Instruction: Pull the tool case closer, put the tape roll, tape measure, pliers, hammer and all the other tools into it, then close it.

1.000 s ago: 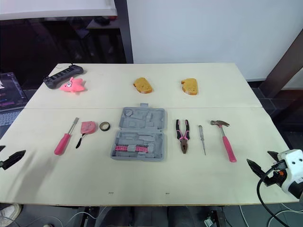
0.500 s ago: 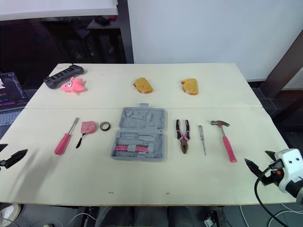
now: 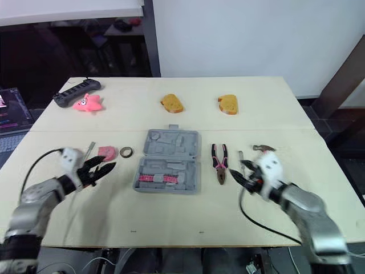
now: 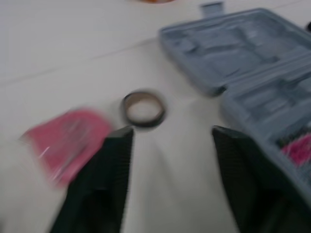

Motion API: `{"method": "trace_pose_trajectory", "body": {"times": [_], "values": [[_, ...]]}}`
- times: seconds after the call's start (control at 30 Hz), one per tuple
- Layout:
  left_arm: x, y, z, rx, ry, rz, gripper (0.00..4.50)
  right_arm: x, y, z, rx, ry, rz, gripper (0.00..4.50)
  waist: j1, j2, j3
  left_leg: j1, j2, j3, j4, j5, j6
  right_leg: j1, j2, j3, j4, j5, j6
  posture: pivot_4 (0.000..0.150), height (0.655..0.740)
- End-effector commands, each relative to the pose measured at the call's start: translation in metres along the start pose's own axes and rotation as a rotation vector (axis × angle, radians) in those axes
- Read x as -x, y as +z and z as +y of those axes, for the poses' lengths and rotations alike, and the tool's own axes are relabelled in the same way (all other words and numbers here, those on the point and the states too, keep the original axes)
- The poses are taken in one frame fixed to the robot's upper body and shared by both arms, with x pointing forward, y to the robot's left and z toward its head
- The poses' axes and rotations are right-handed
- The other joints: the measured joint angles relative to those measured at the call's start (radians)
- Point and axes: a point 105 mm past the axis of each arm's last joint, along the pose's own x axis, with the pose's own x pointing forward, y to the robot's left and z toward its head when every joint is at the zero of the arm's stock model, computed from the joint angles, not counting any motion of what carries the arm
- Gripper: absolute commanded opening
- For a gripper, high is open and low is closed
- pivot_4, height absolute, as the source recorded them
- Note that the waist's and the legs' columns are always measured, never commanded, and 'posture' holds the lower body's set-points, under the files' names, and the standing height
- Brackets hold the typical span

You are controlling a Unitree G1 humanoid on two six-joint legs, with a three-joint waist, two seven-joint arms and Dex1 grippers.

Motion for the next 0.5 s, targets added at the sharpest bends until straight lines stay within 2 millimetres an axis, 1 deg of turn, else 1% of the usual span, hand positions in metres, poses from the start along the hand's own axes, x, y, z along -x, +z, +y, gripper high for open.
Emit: {"method": "trace_pose_trajectory", "body": {"times": [0.03, 0.07, 0.13, 0.17, 0.27, 0.37, 0.5], "values": [[-0.019, -0.004, -0.001, -0.074, -0.018, 0.072, 0.41, -0.028, 0.000, 0.001, 0.060, -0.015, 0.056, 0.48, 0.001, 0.000, 0.000, -0.001, 0.000, 0.000, -0.001, 0.000, 0.000, -0.001, 0.000, 0.000, 0.000, 0.000, 0.001, 0.150, 0.7400], [-0.027, -0.003, -0.004, -0.092, -0.037, 0.088, 0.02, -0.038, -0.001, 0.002, 0.083, -0.013, 0.081, 0.05, 0.002, 0.000, 0.000, -0.002, 0.000, 0.000, -0.001, 0.000, 0.000, -0.002, 0.000, 0.000, 0.000, 0.001, 0.001, 0.150, 0.7400], [-0.036, -0.003, -0.005, -0.117, -0.059, 0.113, 0.02, -0.050, -0.001, 0.008, 0.122, 0.017, 0.107, 0.05, 0.002, 0.000, 0.000, -0.003, 0.000, 0.000, -0.002, 0.000, 0.000, -0.004, 0.000, -0.001, 0.000, 0.001, 0.002, 0.150, 0.7400], [-0.040, -0.005, -0.006, -0.123, -0.070, 0.127, 0.02, -0.058, -0.001, 0.014, 0.146, 0.042, 0.119, 0.05, 0.002, 0.000, 0.000, -0.004, 0.000, 0.000, -0.002, 0.000, 0.000, -0.004, 0.000, -0.001, 0.000, 0.001, 0.002, 0.150, 0.7400], [-0.046, -0.009, -0.007, -0.143, -0.097, 0.151, 0.02, -0.071, -0.001, 0.023, 0.164, 0.073, 0.141, 0.05, 0.002, 0.000, 0.000, -0.005, 0.000, 0.000, -0.003, 0.000, 0.000, -0.006, 0.000, -0.001, 0.000, 0.001, 0.002, 0.150, 0.7400], [-0.059, -0.013, -0.011, -0.172, -0.104, 0.183, 0.02, -0.084, -0.007, 0.022, 0.209, 0.058, 0.197, 0.05, 0.002, 0.000, 0.000, -0.005, 0.000, 0.000, -0.003, 0.000, 0.000, -0.006, 0.000, -0.001, 0.000, 0.001, 0.002, 0.150, 0.7400], [-0.071, -0.018, -0.014, -0.206, -0.112, 0.212, 0.02, -0.093, -0.017, 0.016, 0.236, 0.050, 0.259, 0.05, 0.004, 0.000, 0.000, -0.004, 0.000, 0.000, -0.002, 0.000, 0.000, -0.005, 0.000, -0.002, 0.000, 0.001, 0.002, 0.150, 0.7400]]}}
